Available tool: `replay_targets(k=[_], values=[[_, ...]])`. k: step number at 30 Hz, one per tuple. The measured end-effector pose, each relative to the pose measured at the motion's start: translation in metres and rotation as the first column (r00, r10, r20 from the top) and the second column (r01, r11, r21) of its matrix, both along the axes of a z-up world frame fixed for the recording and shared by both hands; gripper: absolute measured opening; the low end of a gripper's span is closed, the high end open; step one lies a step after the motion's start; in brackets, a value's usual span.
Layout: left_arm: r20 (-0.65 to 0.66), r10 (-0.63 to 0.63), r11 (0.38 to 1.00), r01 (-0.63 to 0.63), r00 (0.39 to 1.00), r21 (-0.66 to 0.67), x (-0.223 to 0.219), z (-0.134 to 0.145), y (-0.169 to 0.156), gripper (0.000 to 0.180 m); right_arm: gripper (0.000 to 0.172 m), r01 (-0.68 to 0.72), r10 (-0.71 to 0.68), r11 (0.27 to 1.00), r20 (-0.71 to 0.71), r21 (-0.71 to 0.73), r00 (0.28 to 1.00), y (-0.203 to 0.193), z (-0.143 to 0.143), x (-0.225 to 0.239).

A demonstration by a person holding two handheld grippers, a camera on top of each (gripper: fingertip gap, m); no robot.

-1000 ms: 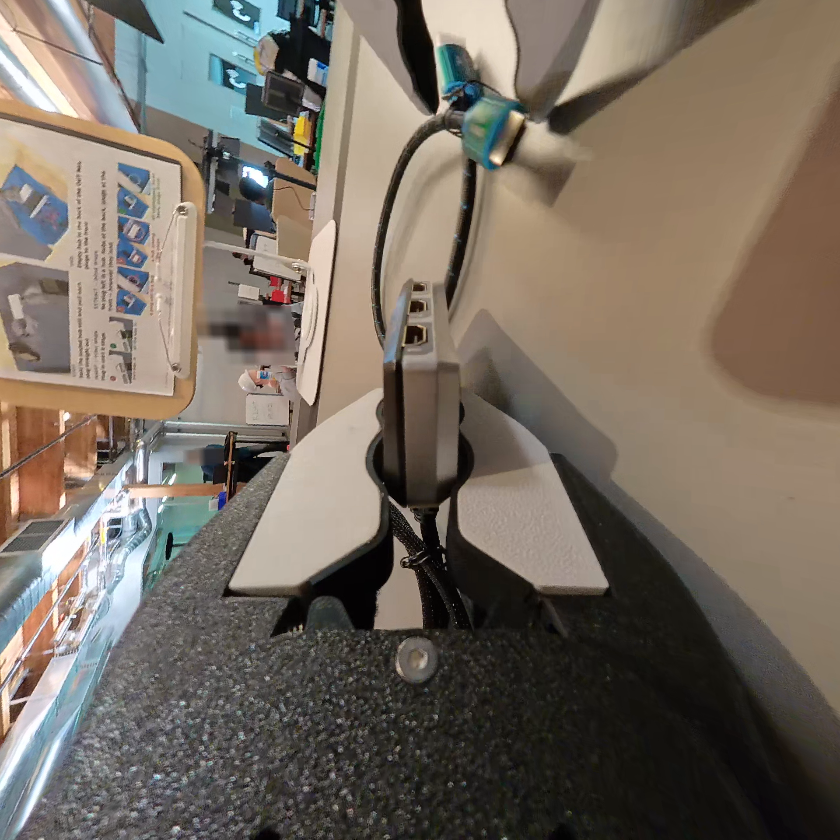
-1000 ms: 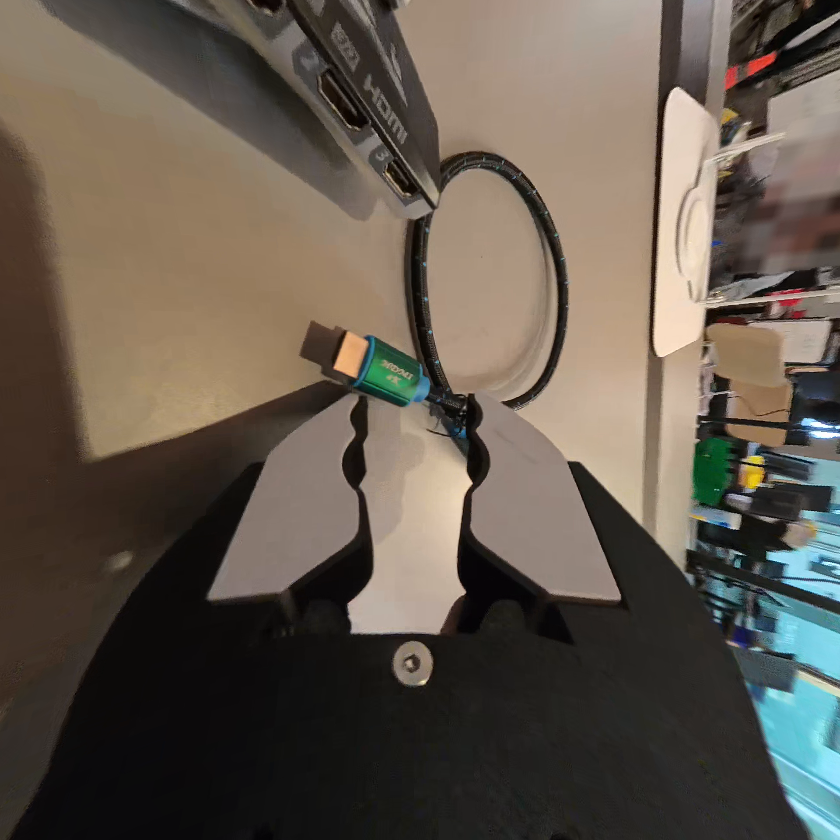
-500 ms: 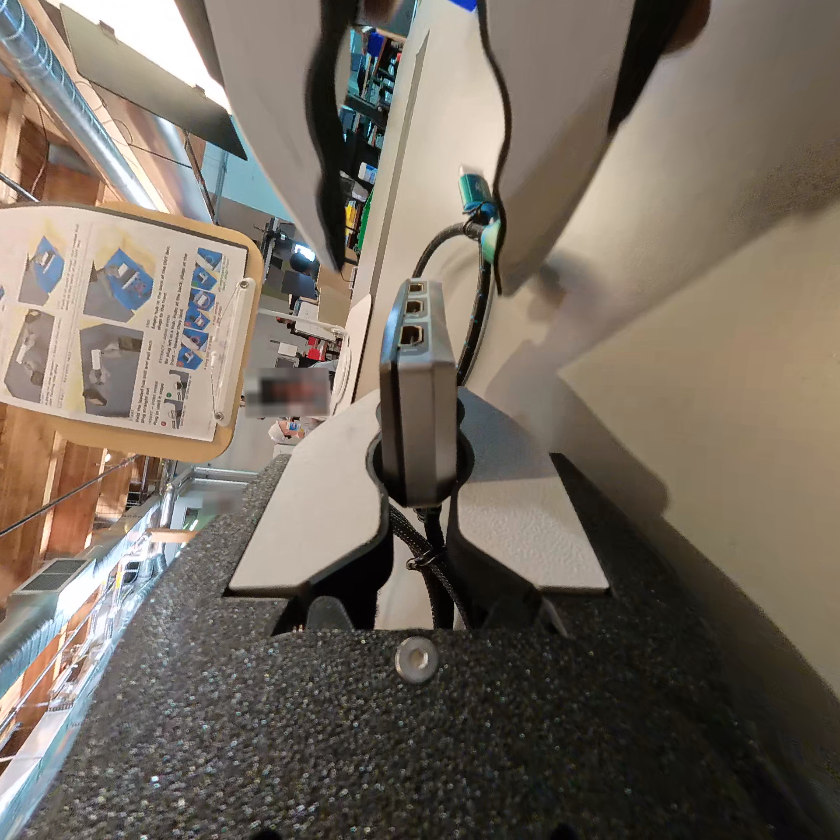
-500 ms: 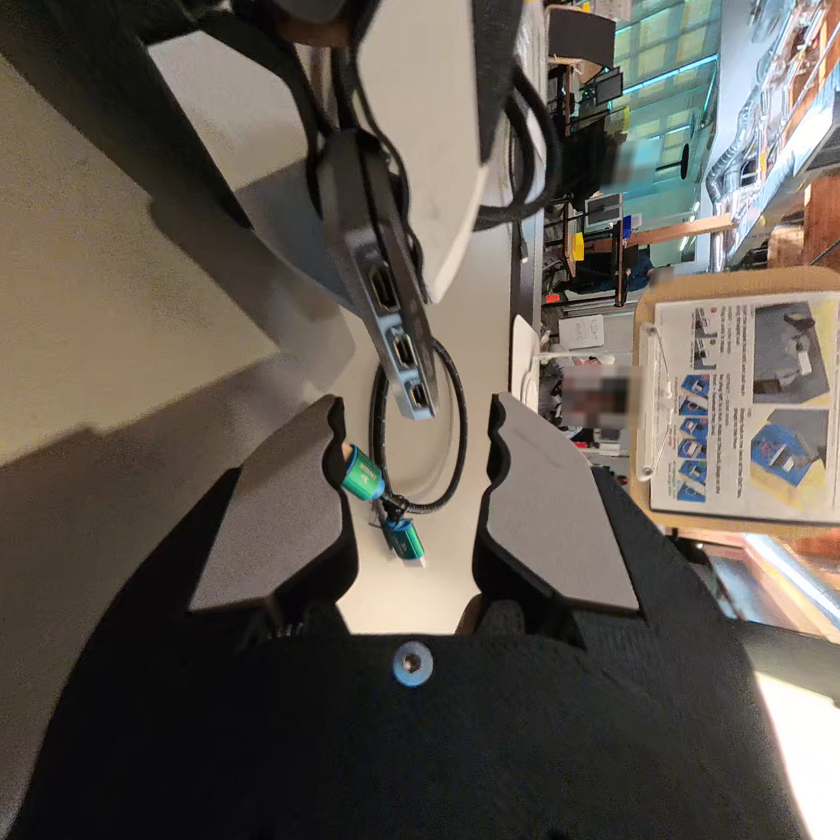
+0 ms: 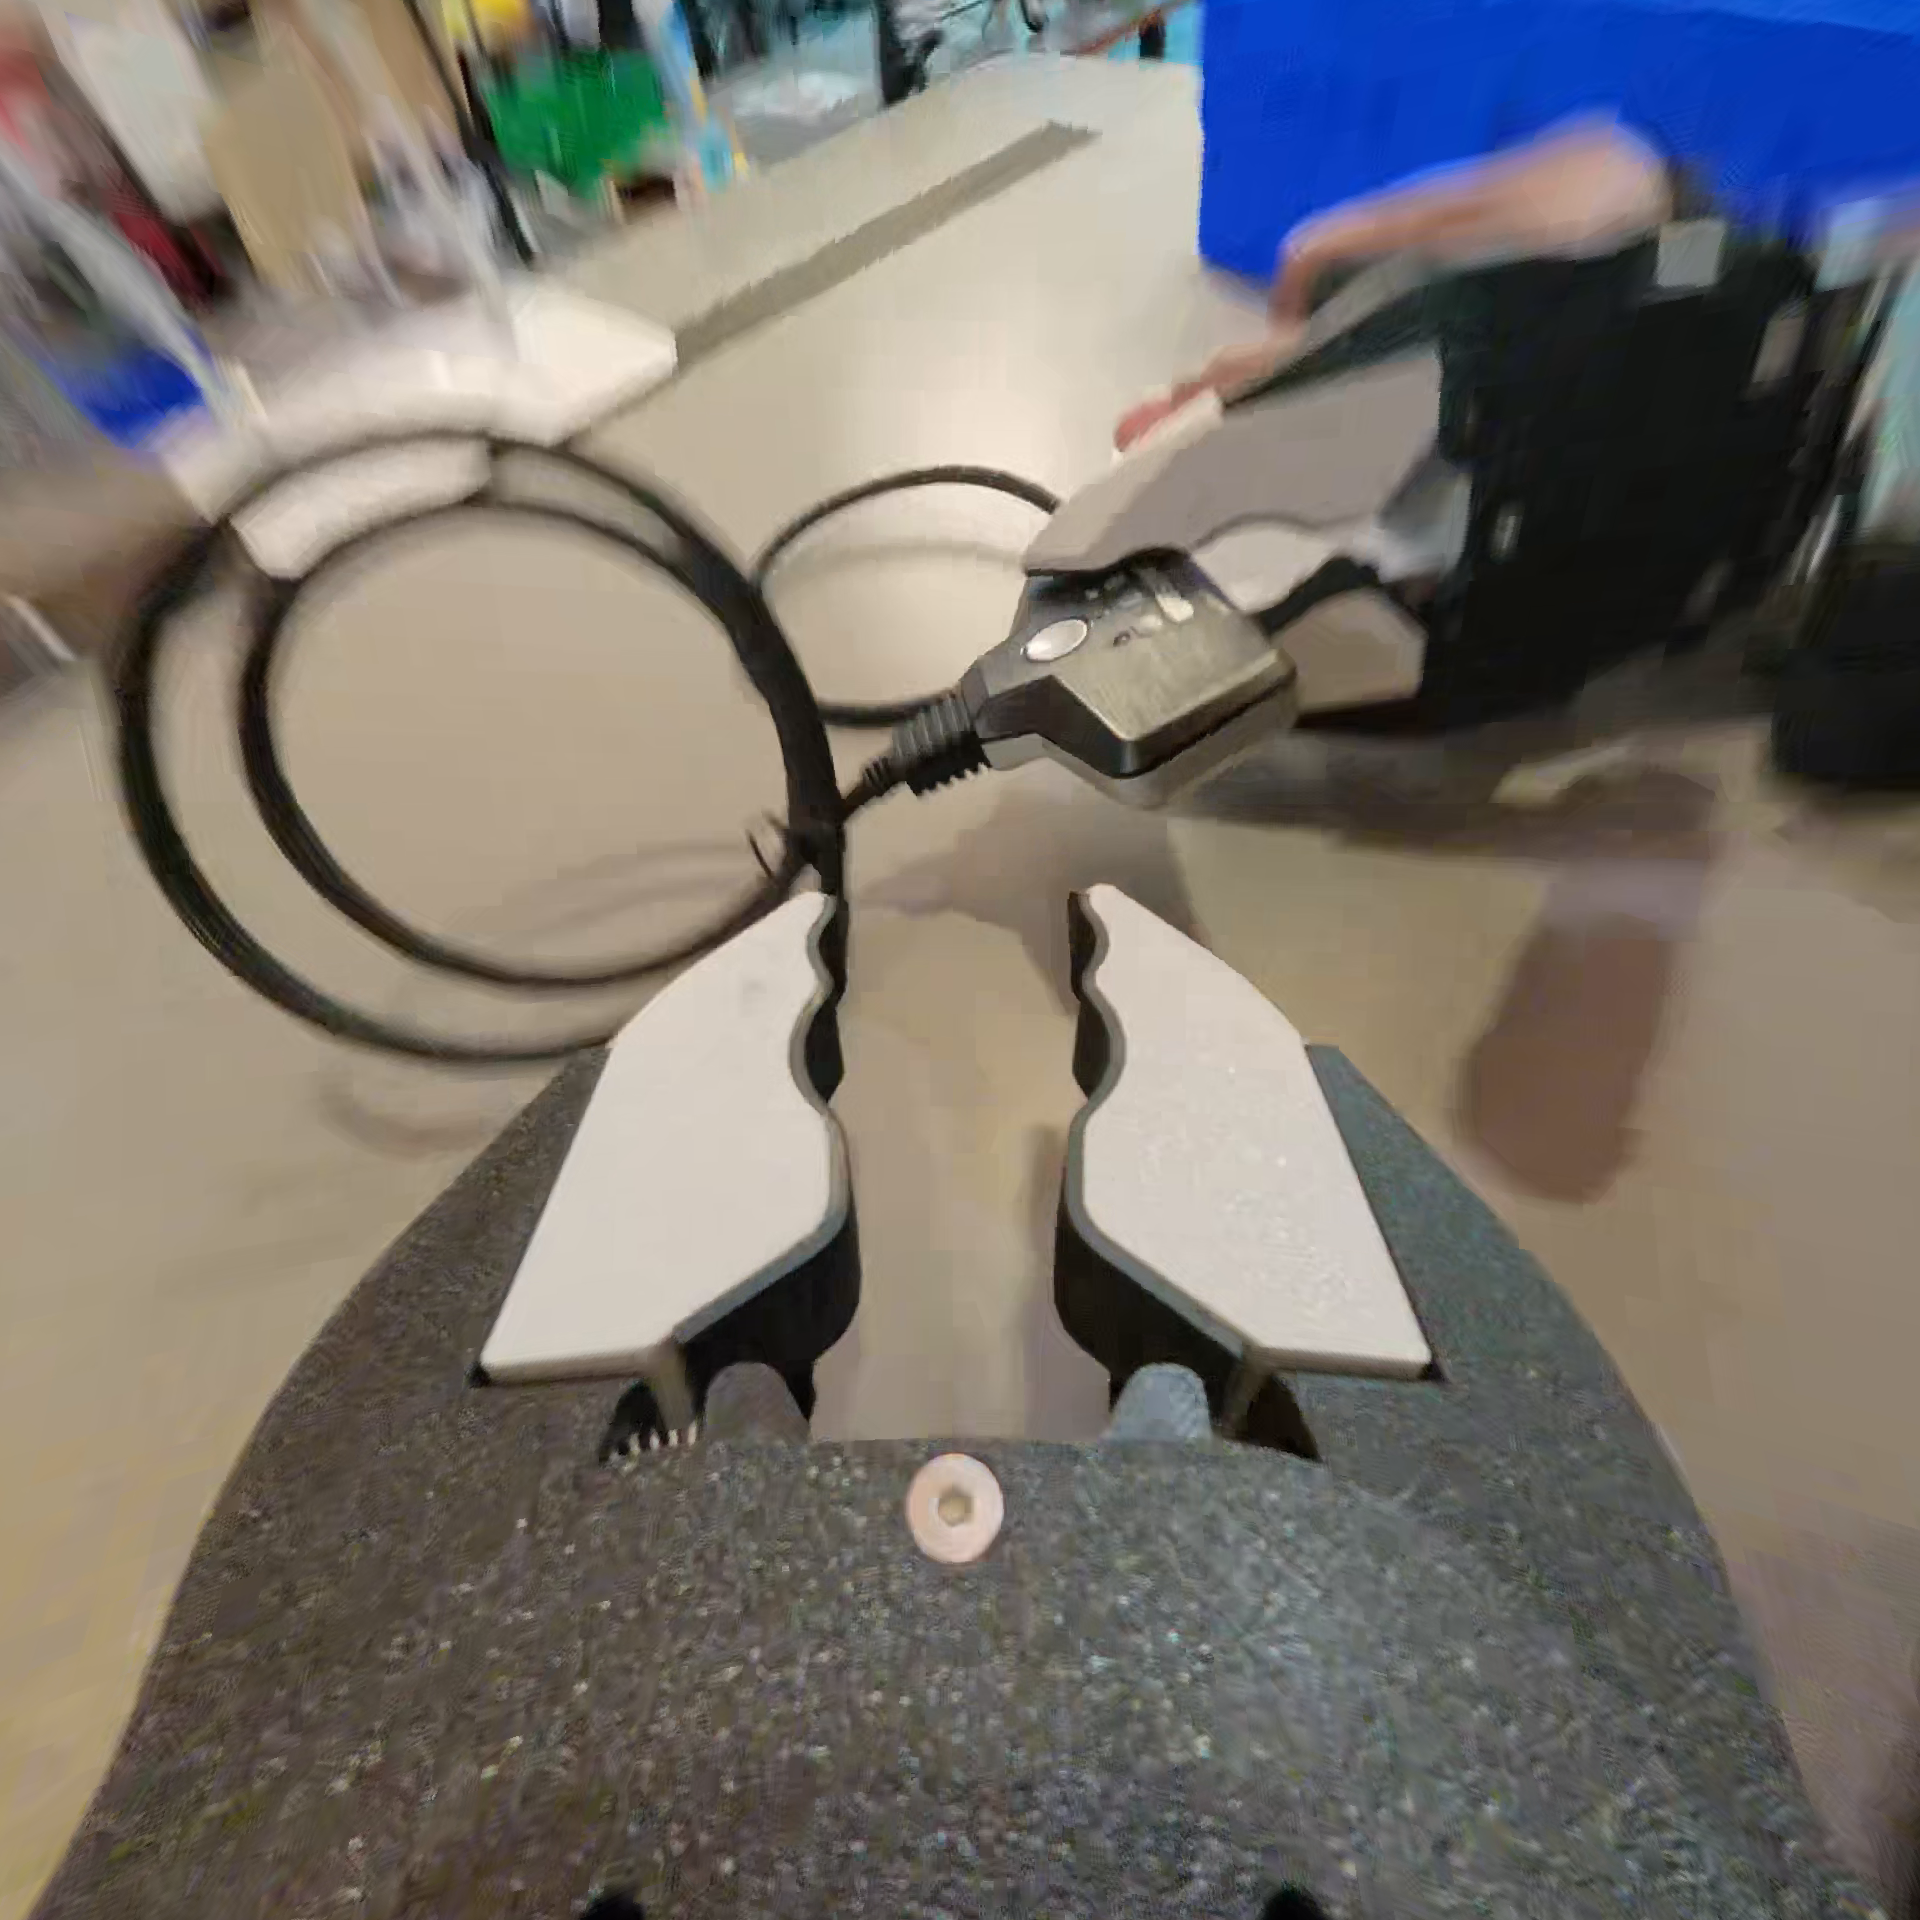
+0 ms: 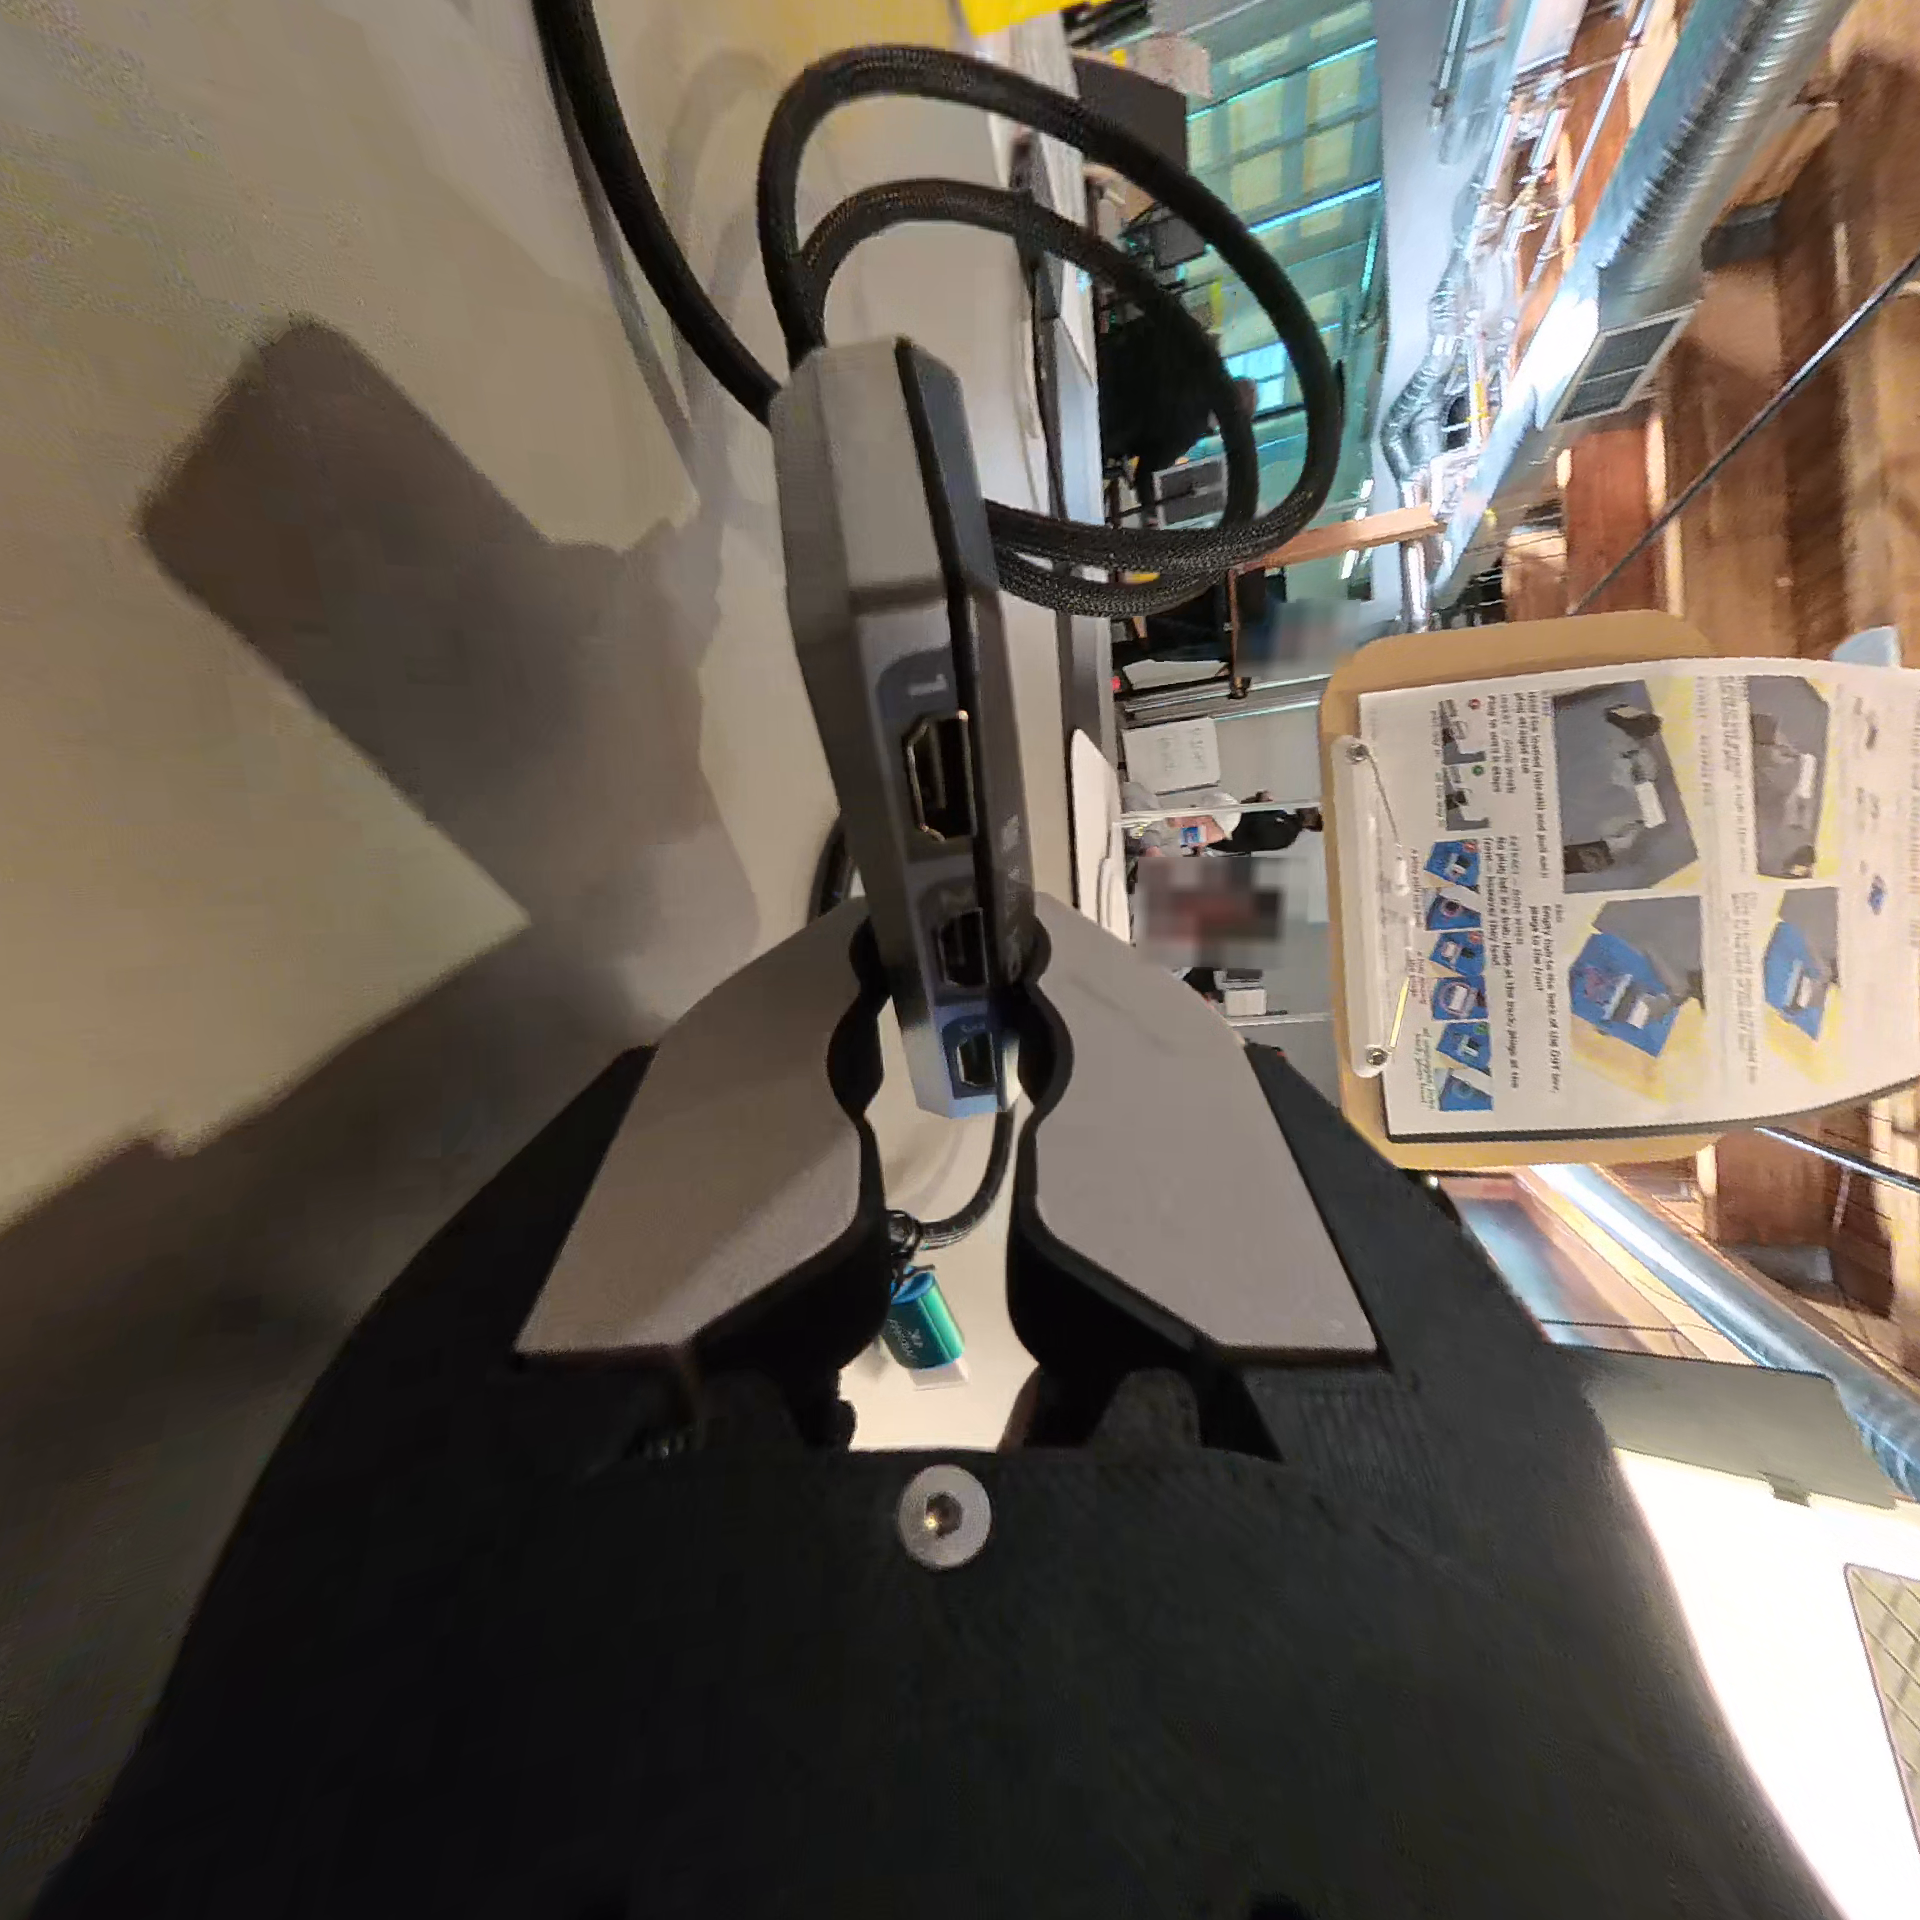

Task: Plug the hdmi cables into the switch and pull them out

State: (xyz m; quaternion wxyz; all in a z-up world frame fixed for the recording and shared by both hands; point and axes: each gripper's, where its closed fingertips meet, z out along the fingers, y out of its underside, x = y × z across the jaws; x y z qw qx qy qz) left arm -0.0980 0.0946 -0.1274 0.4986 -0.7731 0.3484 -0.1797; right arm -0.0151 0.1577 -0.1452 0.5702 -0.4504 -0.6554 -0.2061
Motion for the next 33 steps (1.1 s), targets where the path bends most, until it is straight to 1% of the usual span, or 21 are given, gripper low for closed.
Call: replay_targets(k=[1,2,3,4,5,6,7,9,11,12,13,16,18,21,23,24,26,27,29,31,33], values=[[0.157,0.055,0.985,-0.028,0.986,-0.17,0.0,0.001,-0.005,0.045,0.022,-0.003,0.003,1.0,-0.005,0.016,1.0,0.0,0.001,0.0],[0.32,0.126,0.942,-0.012,0.939,-0.337,0.004,0.002,-0.01,0.046,0.021,-0.01,0.01,0.999,-0.01,0.031,1.0,0.0,0.002,-0.001],[0.468,0.2,0.878,0.054,0.861,-0.475,0.012,0.005,-0.014,0.046,0.021,-0.019,0.02,0.999,-0.018,0.046,1.0,-0.001,0.004,-0.003],[0.589,0.265,0.813,0.151,0.764,-0.562,0.021,0.01,-0.017,0.047,0.022,-0.03,0.031,0.998,-0.025,0.059,0.999,-0.002,0.005,-0.006],[0.661,0.329,0.757,0.23,0.674,-0.611,0.029,0.014,-0.017,0.047,0.021,-0.041,0.043,0.997,-0.031,0.072,0.999,-0.004,0.006,-0.009],[0.697,0.387,0.719,0.276,0.604,-0.638,0.036,0.016,-0.014,0.046,0.021,-0.052,0.055,0.995,-0.037,0.087,0.998,-0.005,0.008,-0.012],[0.713,0.436,0.692,0.302,0.55,-0.656,0.041,0.016,-0.01,0.046,0.021,-0.061,0.066,0.993,-0.043,0.1,0.997,-0.007,0.009,-0.015],[0.725,0.514,0.645,0.351,0.458,-0.679,0.049,0.014,0.001,0.05,0.021,-0.075,0.083,0.99,-0.057,0.12,0.995,-0.01,0.013,-0.02],[0.739,0.559,0.611,0.417,0.376,-0.673,0.058,0.015,0.009,0.052,0.021,-0.087,0.097,0.987,-0.067,0.136,0.993,-0.013,0.015,-0.023],[0.743,0.565,0.597,0.444,0.358,-0.668,0.064,0.015,0.012,0.052,0.021,-0.093,0.104,0.985,-0.071,0.143,0.992,-0.015,0.017,-0.025],[0.74,0.569,0.582,0.46,0.358,-0.67,0.071,0.014,0.013,0.051,0.021,-0.091,0.102,0.985,-0.071,0.15,0.992,-0.015,0.017,-0.026],[0.709,0.595,0.576,0.416,0.378,-0.704,0.074,0.002,0.022,0.027,0.022,-0.068,0.08,0.985,-0.064,0.161,0.995,-0.009,0.016,-0.021],[0.721,0.586,0.582,0.427,0.37,-0.692,0.076,0.0,0.023,0.026,0.023,-0.062,0.073,0.987,-0.067,0.148,0.995,-0.008,0.016,-0.018],[0.711,0.59,0.606,0.373,0.381,-0.703,0.071,-0.006,0.028,0.025,0.034,-0.037,0.044,0.994,-0.068,0.102,0.997,-0.006,0.014,-0.009],[0.721,0.572,0.636,0.343,0.391,-0.691,0.064,-0.006,0.031,0.024,0.034,-0.026,0.028,0.999,-0.097,0.025,0.995,-0.006,0.013,0.001],[0.729,0.555,0.653,0.334,0.4,-0.68,0.062,-0.005,0.031,0.024,0.034,-0.022,0.016,0.999,-0.129,-0.044,0.992,-0.006,0.012,0.006],[0.74,0.522,0.687,0.305,0.424,-0.659,0.056,-0.003,0.033,0.024,0.033,-0.018,-0.04,0.967,-0.221,-0.254,0.974,-0.006,0.012,0.015],[0.746,0.505,0.703,0.294,0.434,-0.648,0.054,-0.002,0.033,0.024,0.032,-0.025,-0.086,0.92,-0.263,-0.391,0.961,-0.005,0.01,0.019],[0.753,0.474,0.722,0.288,0.457,-0.629,0.053,-0.001,0.033,0.024,0.033,-0.078,-0.199,0.757,-0.342,-0.649,0.918,-0.008,0.008,0.022],[0.756,0.457,0.729,0.291,0.468,-0.62,0.055,-0.002,0.032,0.024,0.033,-0.205,-0.32,0.579,-0.451,-0.789,0.833,-0.007,0.018,0.018],[0.766,0.446,0.73,0.307,0.464,-0.611,0.058,0.0,0.031,0.023,0.033,-0.367,-0.425,0.382,-0.514,-0.848,0.745,-0.008,0.029,0.014]])
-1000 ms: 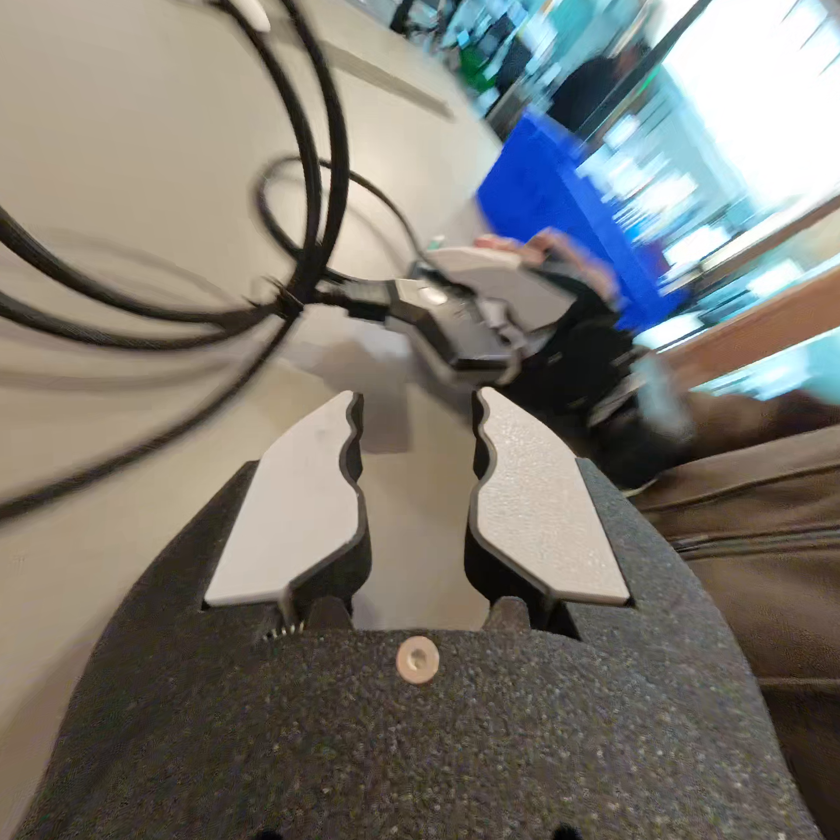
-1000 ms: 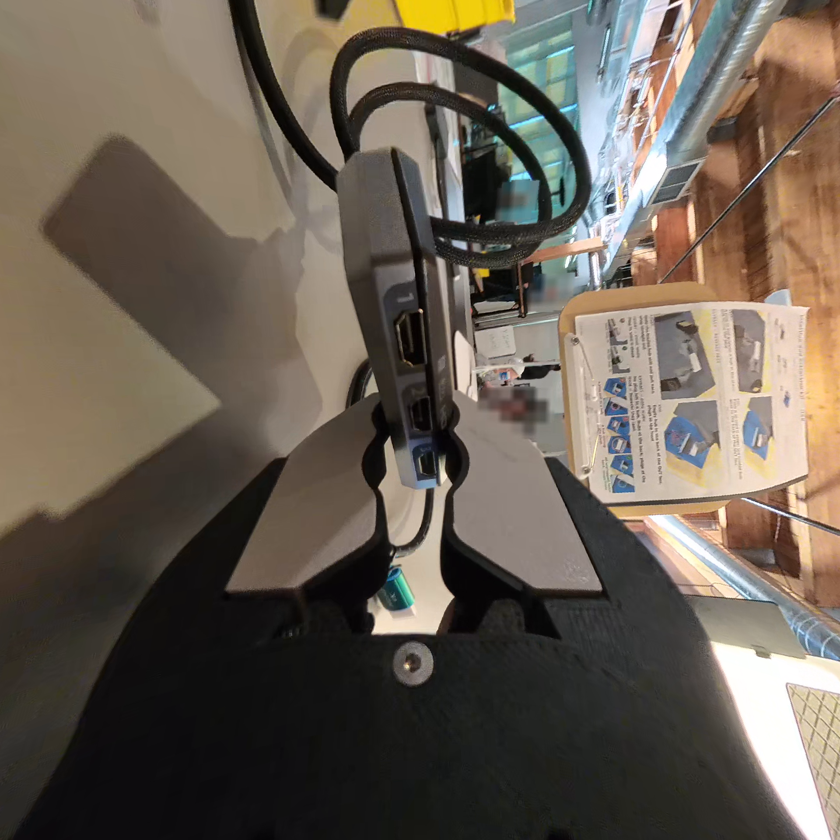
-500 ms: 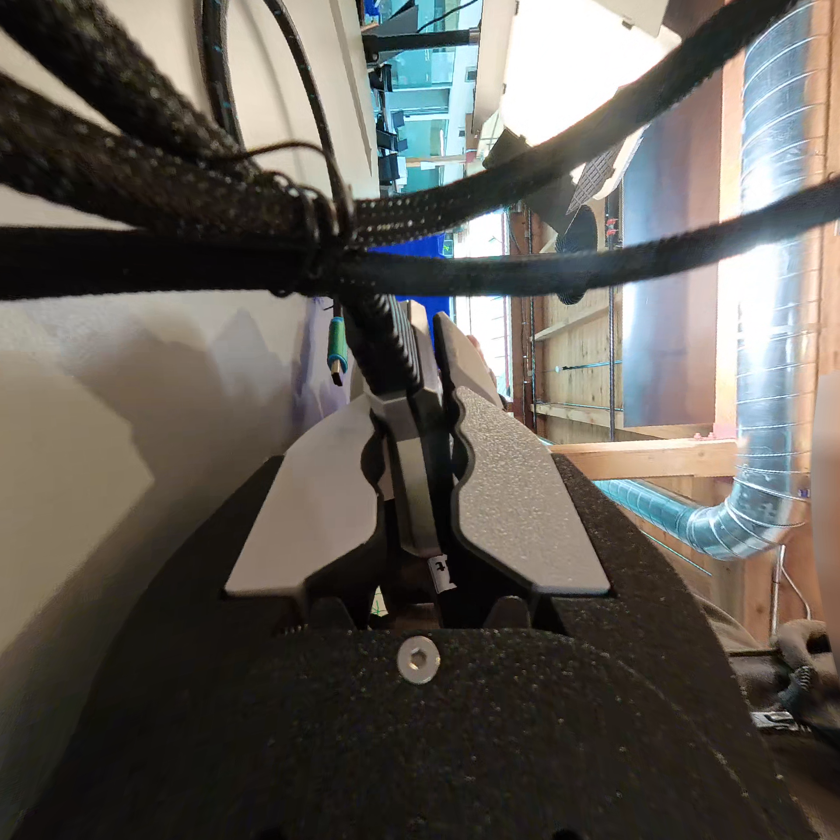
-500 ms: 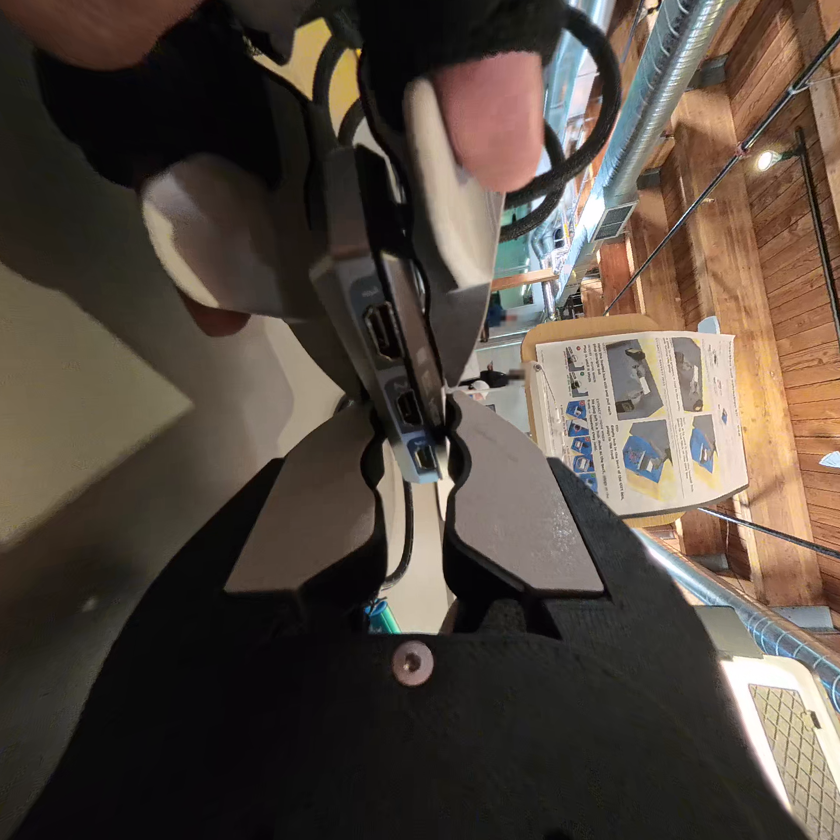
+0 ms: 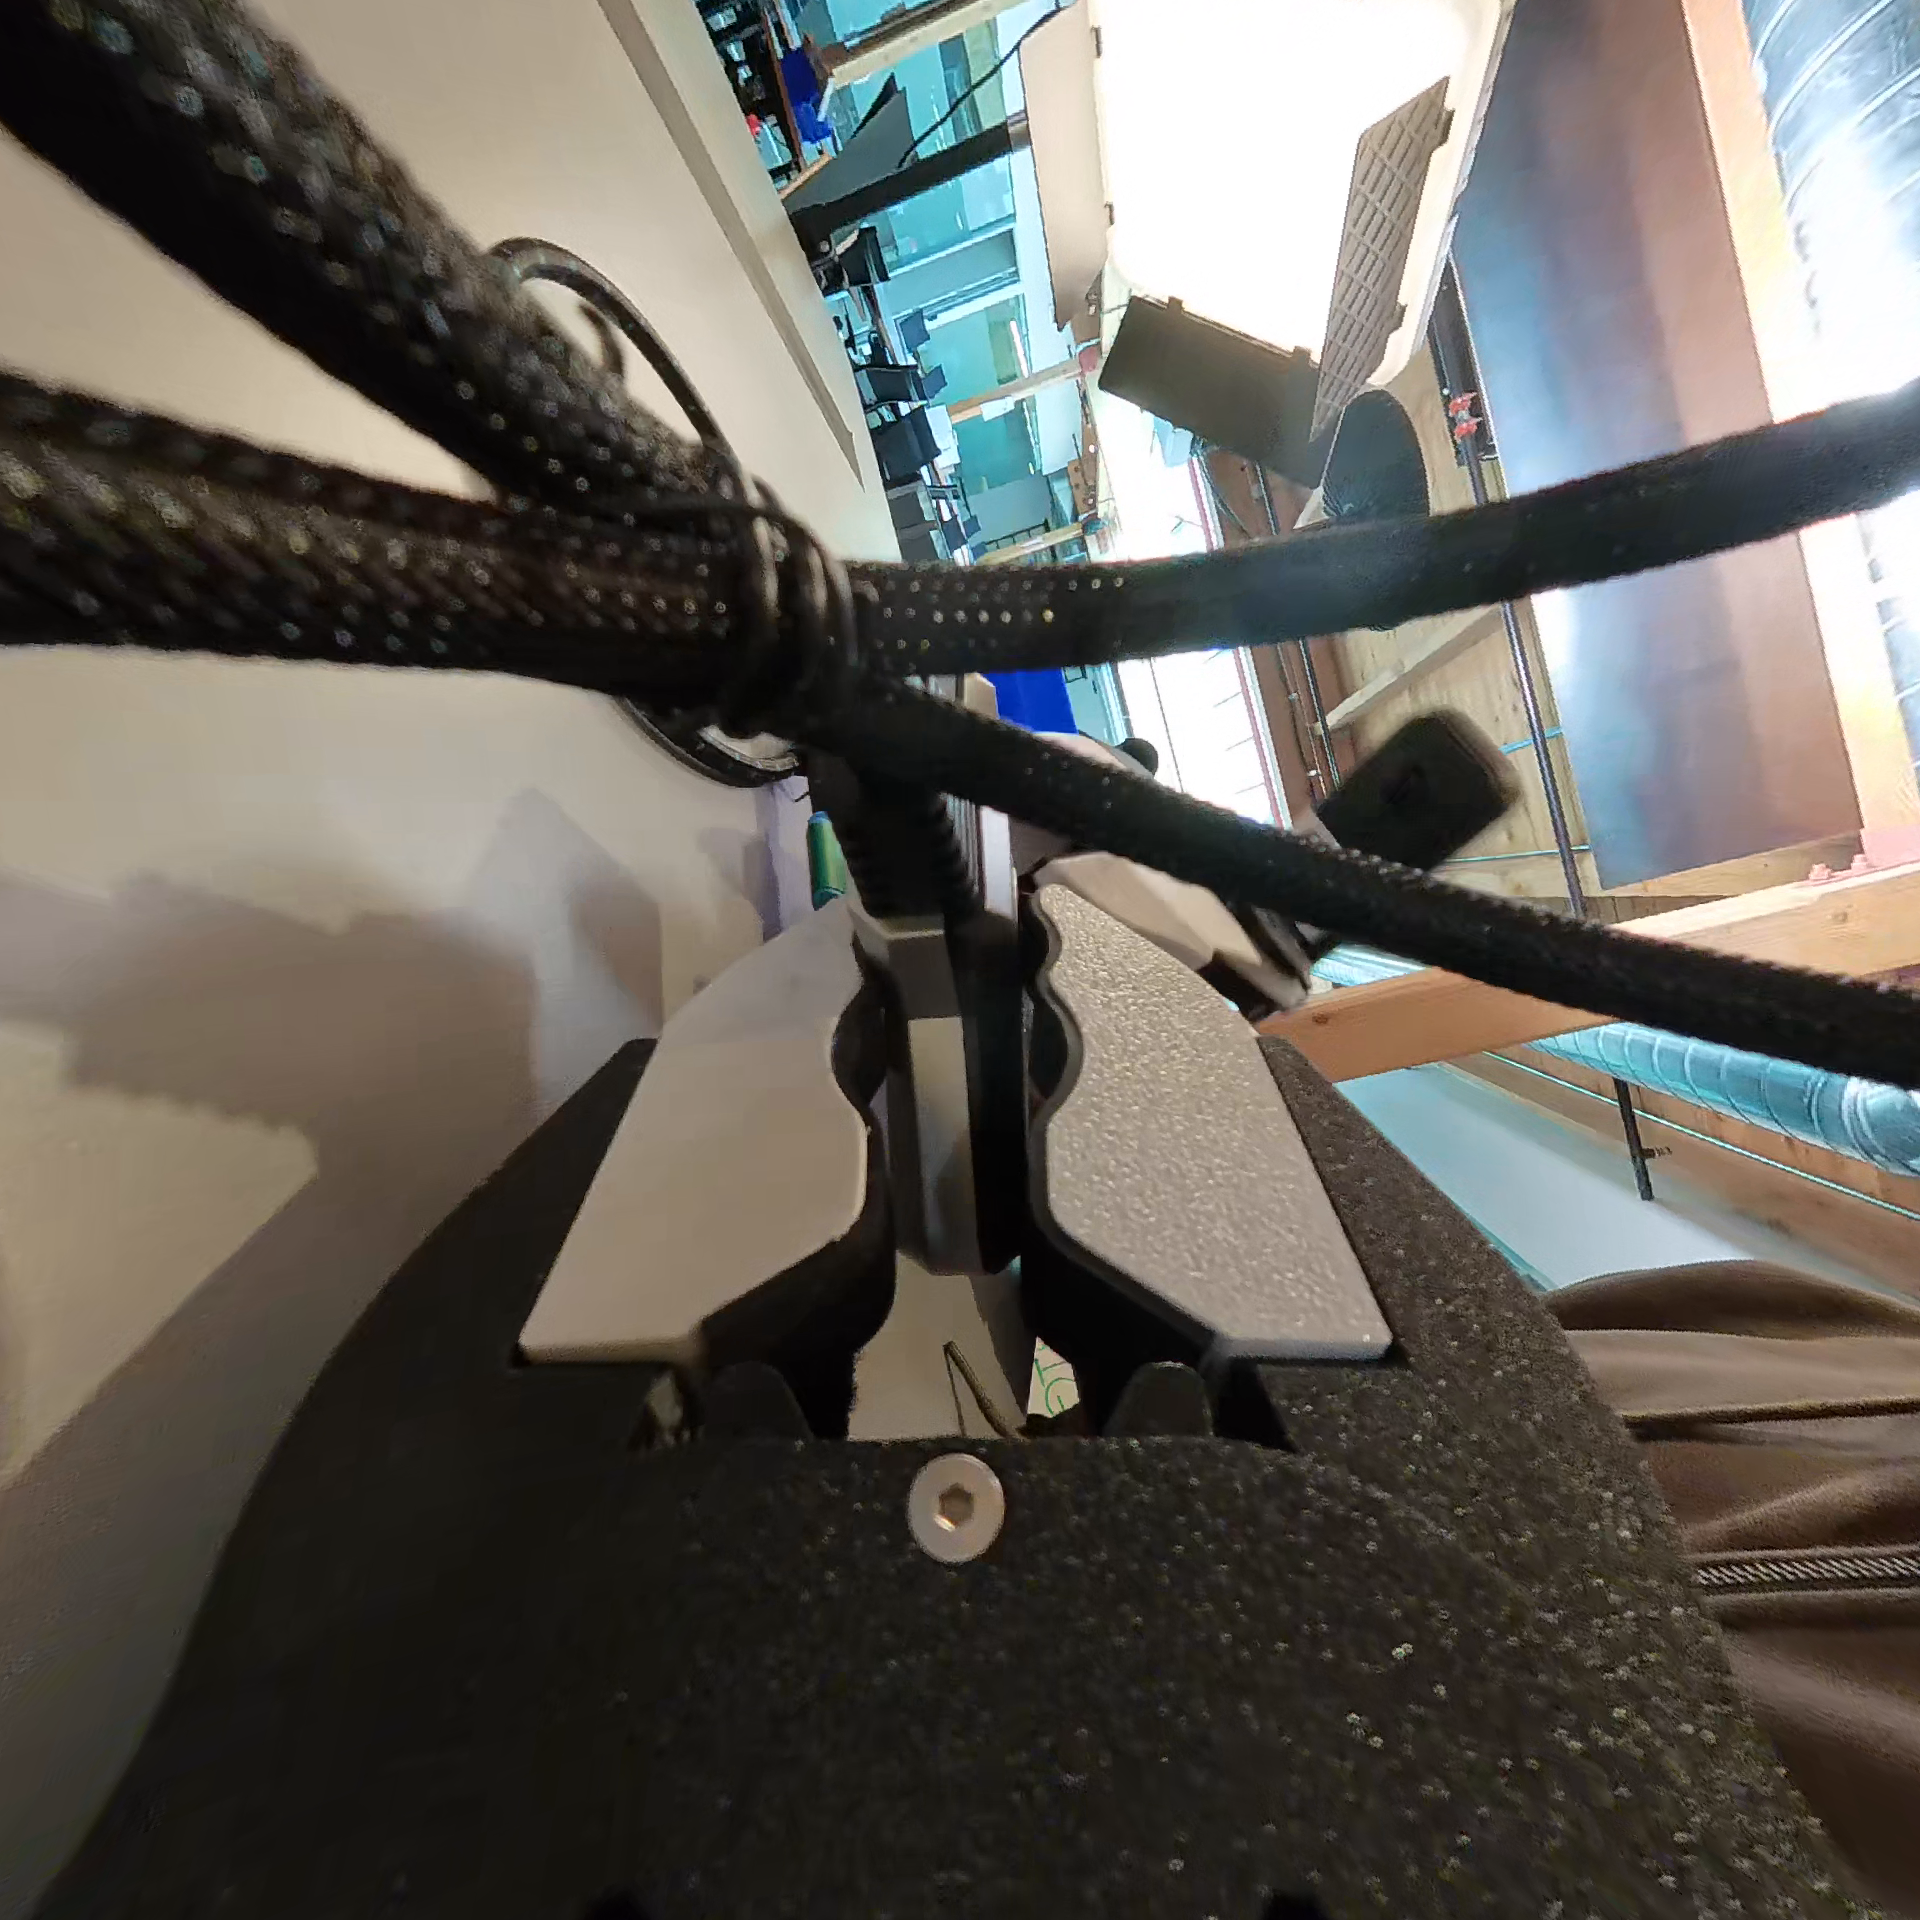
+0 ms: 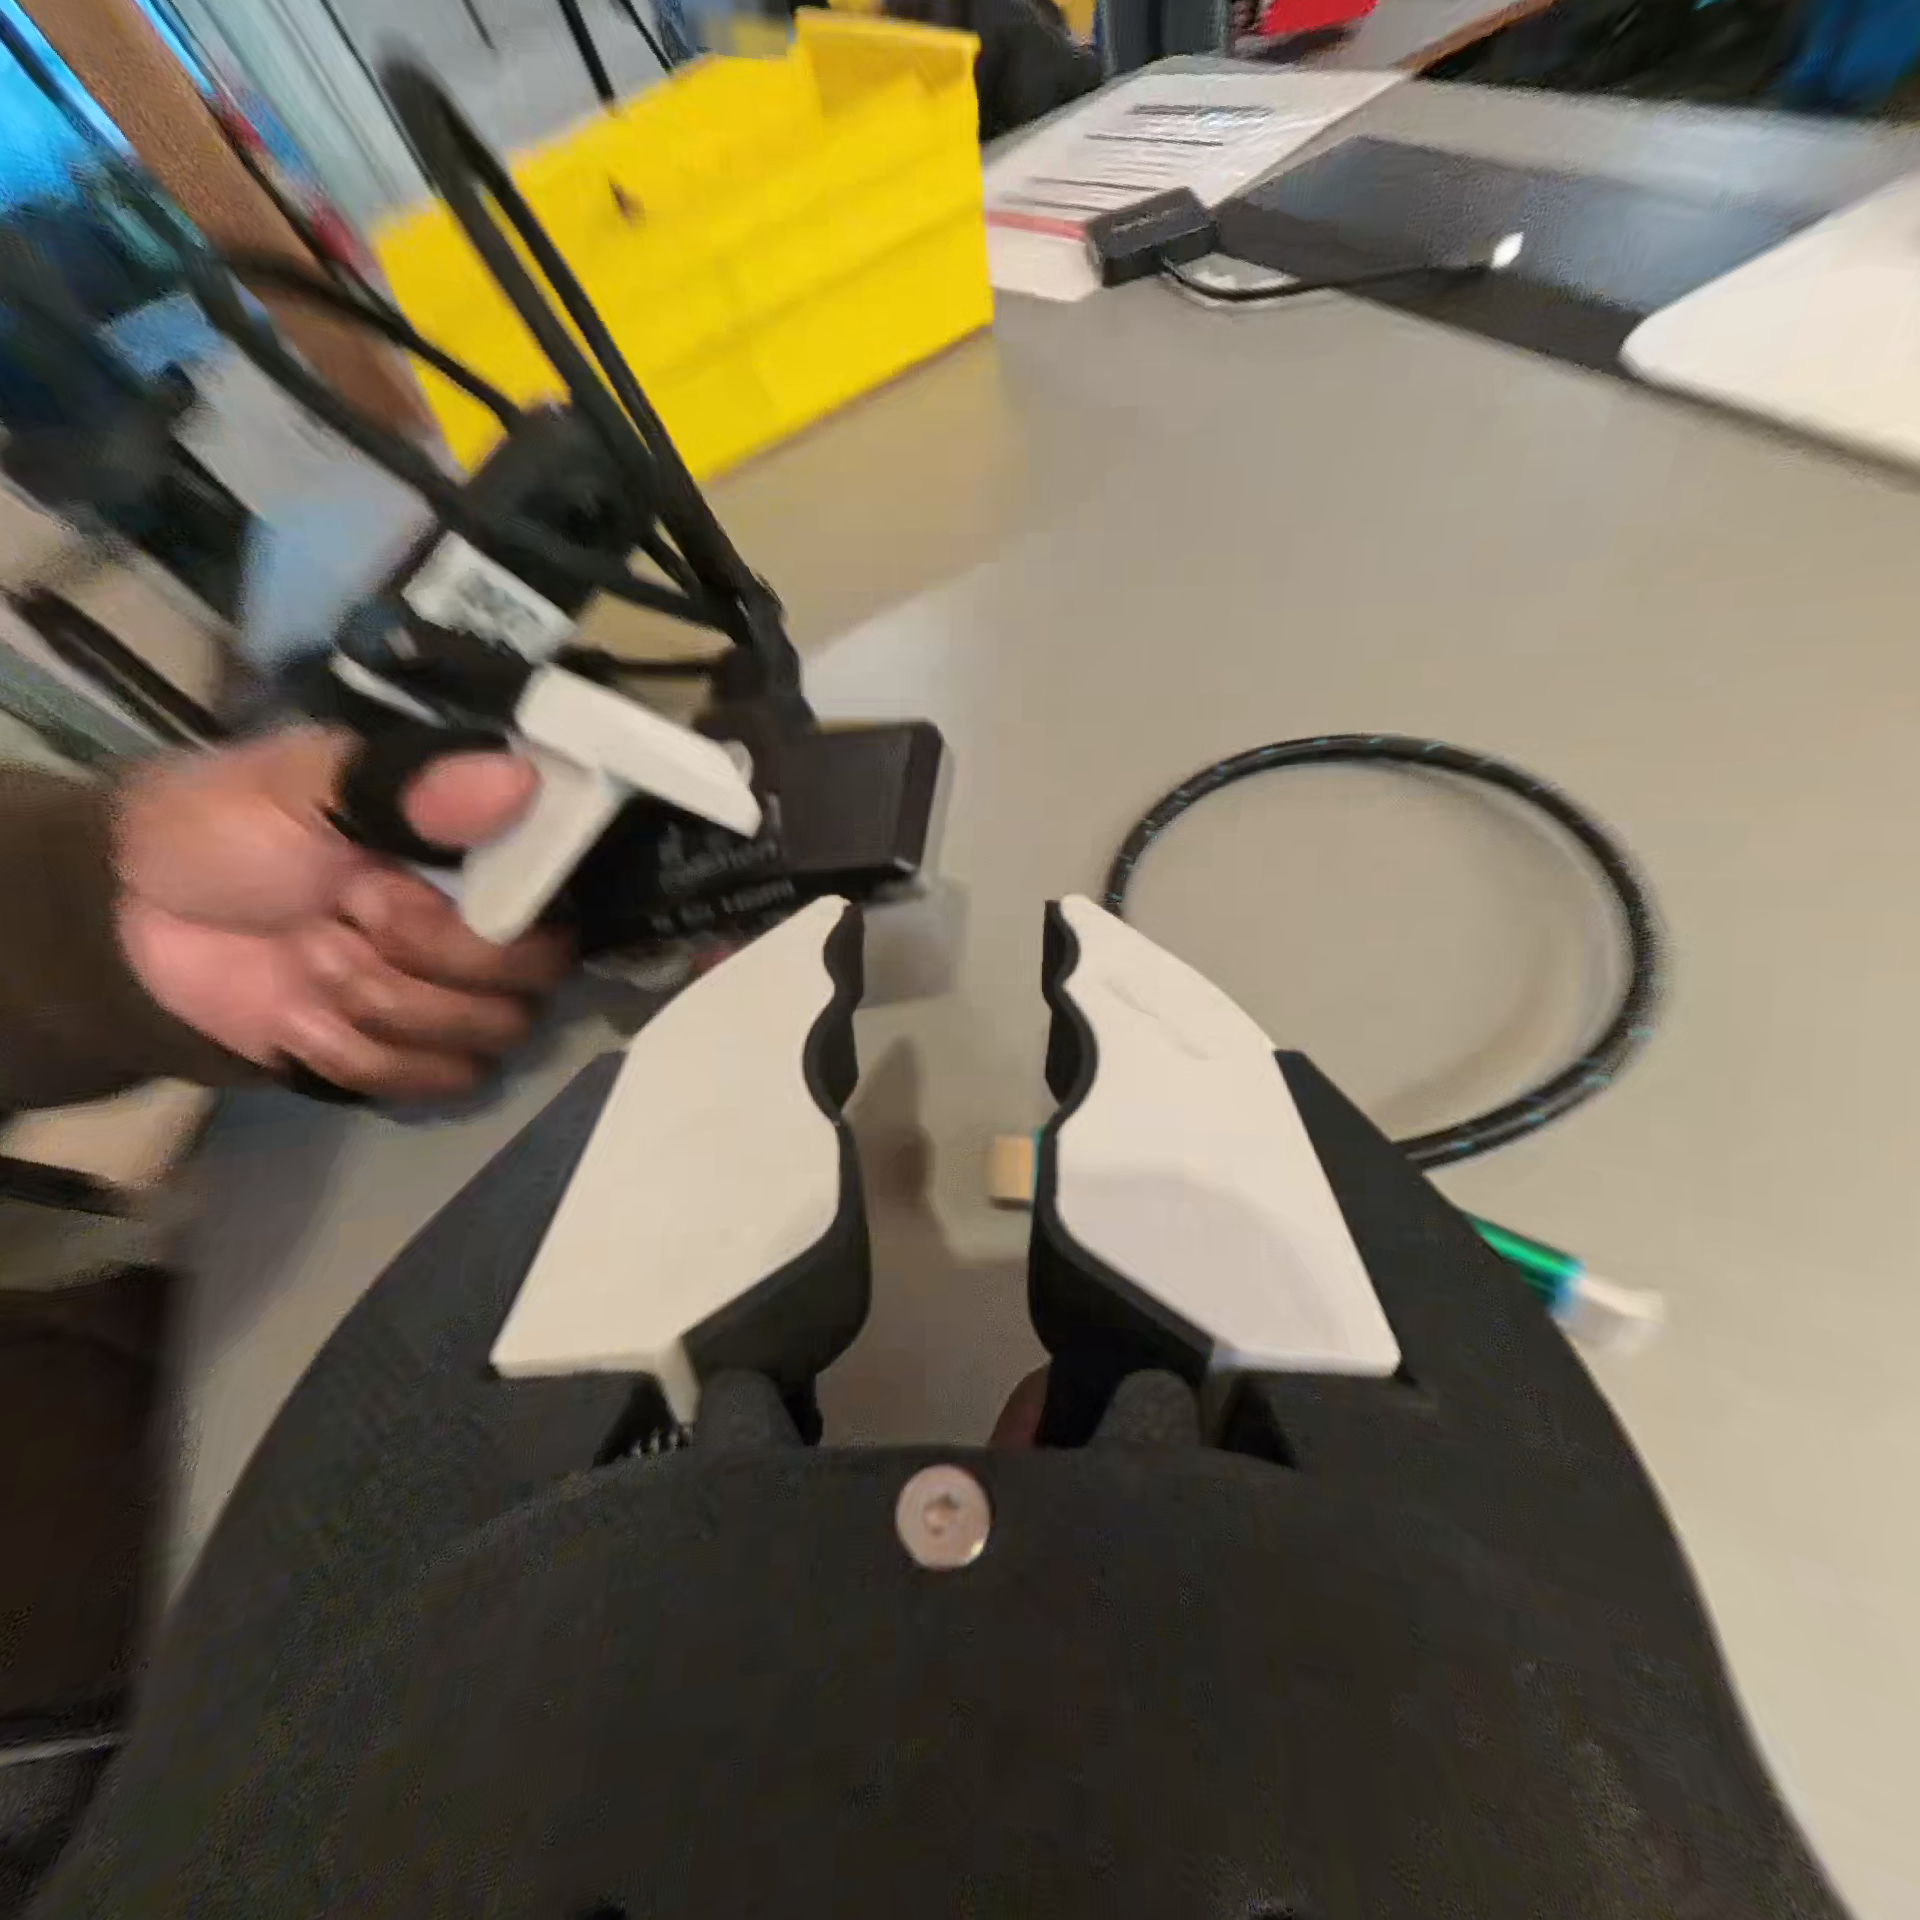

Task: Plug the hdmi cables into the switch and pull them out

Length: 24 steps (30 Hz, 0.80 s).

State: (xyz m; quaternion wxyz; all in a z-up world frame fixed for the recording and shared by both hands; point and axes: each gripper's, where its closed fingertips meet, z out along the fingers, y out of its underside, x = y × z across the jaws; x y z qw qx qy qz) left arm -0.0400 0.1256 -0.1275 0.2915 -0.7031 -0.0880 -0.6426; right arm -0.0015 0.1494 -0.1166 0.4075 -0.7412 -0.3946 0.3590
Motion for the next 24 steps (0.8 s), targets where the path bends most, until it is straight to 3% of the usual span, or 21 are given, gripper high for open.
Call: replay_targets(k=[4,7,20,24], values=[[0.01,-0.029,0.999,0.029,1.0,0.032,0.006,0.005,-0.004,0.024,0.033,-0.069,-0.011,0.941,-0.233,-0.331,0.972,0.002,0.01,-0.008],[0.018,-0.049,0.998,0.049,0.999,0.046,0.011,0.007,-0.007,0.024,0.019,-0.143,0.022,0.894,-0.276,-0.425,0.961,-0.005,0.007,-0.019],[-0.033,-0.068,0.995,0.07,0.997,0.075,0.014,0.007,-0.006,0.035,0.016,-0.248,0.149,0.868,-0.25,-0.431,0.957,-0.023,0.003,-0.034],[-0.031,-0.062,0.995,0.064,0.998,0.076,0.012,0.007,-0.003,0.026,0.016,-0.23,0.11,0.87,-0.282,-0.437,0.953,-0.017,0.004,-0.036]])
